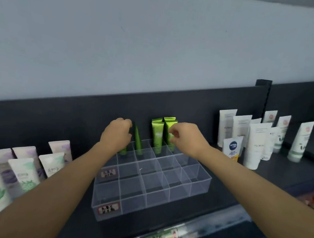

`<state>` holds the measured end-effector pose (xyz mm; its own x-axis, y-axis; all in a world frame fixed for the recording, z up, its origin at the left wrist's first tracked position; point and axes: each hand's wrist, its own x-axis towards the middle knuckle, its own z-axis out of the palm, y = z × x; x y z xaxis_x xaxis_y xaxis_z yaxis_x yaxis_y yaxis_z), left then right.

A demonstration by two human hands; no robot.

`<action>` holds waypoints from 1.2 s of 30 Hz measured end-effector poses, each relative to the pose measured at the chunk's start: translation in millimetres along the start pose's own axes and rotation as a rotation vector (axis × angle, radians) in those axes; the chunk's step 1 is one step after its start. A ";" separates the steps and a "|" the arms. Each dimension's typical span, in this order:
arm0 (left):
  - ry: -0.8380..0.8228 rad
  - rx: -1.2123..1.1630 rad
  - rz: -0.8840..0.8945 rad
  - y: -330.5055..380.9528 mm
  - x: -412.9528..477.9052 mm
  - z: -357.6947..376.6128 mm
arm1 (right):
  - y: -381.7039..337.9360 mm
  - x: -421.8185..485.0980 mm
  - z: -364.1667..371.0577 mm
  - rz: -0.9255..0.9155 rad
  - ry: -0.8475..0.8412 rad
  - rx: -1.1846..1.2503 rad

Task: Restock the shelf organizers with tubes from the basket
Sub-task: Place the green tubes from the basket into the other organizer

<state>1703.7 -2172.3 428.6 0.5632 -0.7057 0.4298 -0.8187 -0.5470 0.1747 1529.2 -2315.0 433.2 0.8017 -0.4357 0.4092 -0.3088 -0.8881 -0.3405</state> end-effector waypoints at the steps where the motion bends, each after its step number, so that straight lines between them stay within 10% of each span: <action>1: -0.003 0.000 -0.005 -1.7 0.7 0.3 | -4.9 5.8 4.4 -0.001 -0.013 0.008; 36: 0.015 -0.013 -0.054 -57.2 40.9 17.9 | -46.5 143.5 78.4 -0.003 -0.032 -0.149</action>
<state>1775.5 -2177.9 420.4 0.6052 -0.6682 0.4326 -0.7884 -0.5785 0.2094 1698.7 -2324.8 441.4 0.8177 -0.4306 0.3821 -0.3773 -0.9022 -0.2092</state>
